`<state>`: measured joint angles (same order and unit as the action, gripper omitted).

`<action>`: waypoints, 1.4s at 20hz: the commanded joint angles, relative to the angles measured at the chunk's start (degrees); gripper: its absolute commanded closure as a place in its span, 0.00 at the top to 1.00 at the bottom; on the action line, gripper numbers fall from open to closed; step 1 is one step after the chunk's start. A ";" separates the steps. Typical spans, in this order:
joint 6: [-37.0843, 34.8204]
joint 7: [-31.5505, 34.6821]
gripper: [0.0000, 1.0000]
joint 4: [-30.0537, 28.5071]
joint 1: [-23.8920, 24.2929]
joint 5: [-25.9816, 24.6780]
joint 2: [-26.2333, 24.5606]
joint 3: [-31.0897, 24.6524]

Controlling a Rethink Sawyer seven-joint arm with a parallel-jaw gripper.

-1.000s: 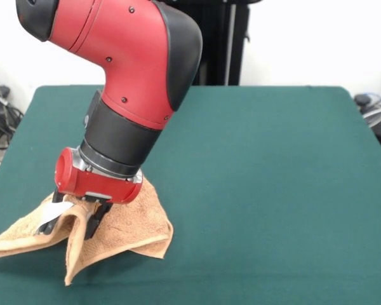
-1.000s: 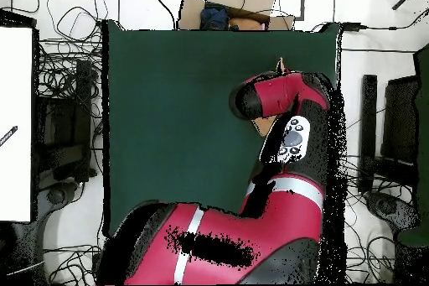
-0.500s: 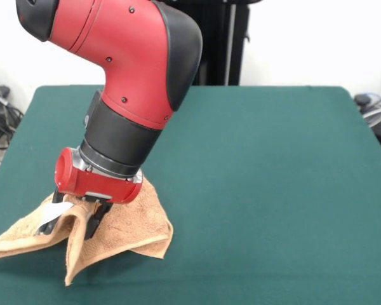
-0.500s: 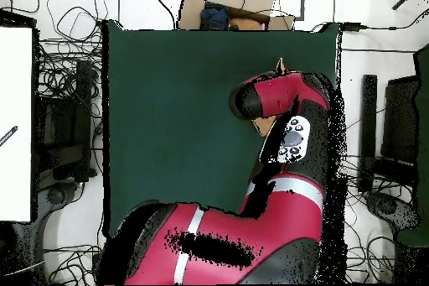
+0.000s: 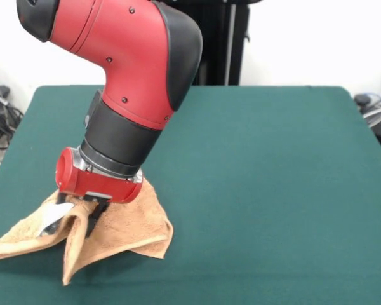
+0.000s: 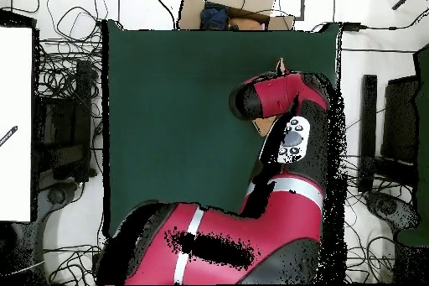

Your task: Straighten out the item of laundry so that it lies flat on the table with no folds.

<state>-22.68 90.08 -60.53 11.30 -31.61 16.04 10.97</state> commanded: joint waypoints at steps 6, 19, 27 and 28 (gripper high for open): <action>-5.50 -4.01 0.00 -8.23 1.83 1.73 1.67 -9.93; -6.71 -0.68 0.00 -7.93 1.52 2.16 2.22 -9.49; -13.50 -3.46 0.00 -15.44 0.46 4.48 11.78 -10.66; -14.96 -3.72 0.00 -16.29 -0.11 4.77 13.37 -10.34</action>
<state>-27.56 90.08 -65.89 12.73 -30.06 21.74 6.75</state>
